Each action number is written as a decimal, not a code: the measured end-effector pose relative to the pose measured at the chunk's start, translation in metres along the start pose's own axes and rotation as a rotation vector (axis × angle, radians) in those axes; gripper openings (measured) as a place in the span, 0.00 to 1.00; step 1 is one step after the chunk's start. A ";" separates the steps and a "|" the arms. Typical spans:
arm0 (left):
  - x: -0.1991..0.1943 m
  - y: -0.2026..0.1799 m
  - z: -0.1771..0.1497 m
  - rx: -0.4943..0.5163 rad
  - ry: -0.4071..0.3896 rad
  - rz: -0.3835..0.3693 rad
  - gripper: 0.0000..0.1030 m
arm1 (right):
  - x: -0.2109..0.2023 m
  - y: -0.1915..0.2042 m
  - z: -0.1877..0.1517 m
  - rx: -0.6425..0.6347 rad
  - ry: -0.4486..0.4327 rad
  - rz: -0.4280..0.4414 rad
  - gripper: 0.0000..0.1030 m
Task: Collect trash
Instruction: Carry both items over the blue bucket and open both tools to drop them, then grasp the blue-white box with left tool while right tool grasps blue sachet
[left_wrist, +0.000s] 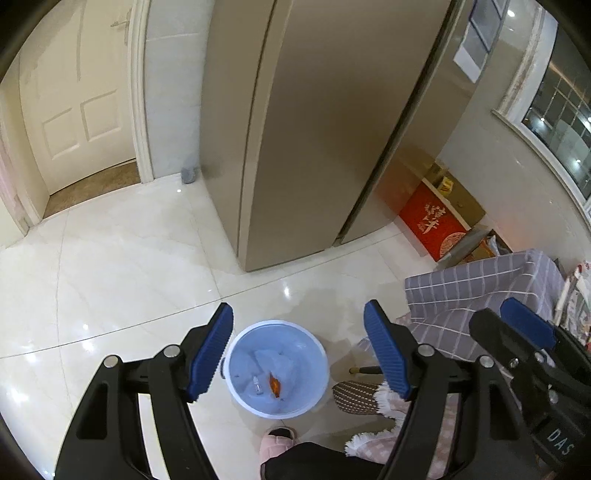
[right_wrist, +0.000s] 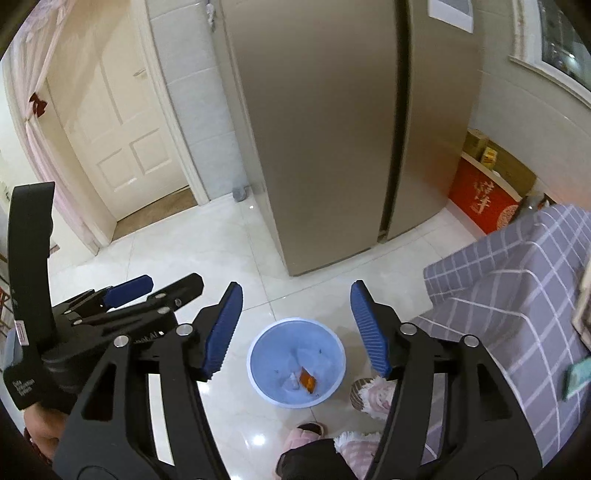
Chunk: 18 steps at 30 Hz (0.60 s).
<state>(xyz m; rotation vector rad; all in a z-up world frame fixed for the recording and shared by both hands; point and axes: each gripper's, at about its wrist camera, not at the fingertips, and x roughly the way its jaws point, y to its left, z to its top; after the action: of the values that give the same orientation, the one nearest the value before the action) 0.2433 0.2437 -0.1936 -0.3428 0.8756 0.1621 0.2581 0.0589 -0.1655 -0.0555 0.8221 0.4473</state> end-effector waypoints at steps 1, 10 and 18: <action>-0.003 -0.005 -0.001 0.006 -0.003 -0.007 0.70 | -0.003 -0.002 -0.001 0.004 -0.003 -0.006 0.61; -0.032 -0.106 -0.025 0.165 -0.008 -0.122 0.70 | -0.075 -0.062 -0.031 0.101 -0.065 -0.131 0.66; -0.064 -0.223 -0.072 0.345 -0.006 -0.247 0.70 | -0.166 -0.146 -0.077 0.216 -0.135 -0.297 0.68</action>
<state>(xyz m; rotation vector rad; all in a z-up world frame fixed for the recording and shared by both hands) 0.2130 0.0096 -0.1360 -0.1252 0.8306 -0.2150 0.1656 -0.1508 -0.1168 0.0521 0.7114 0.0793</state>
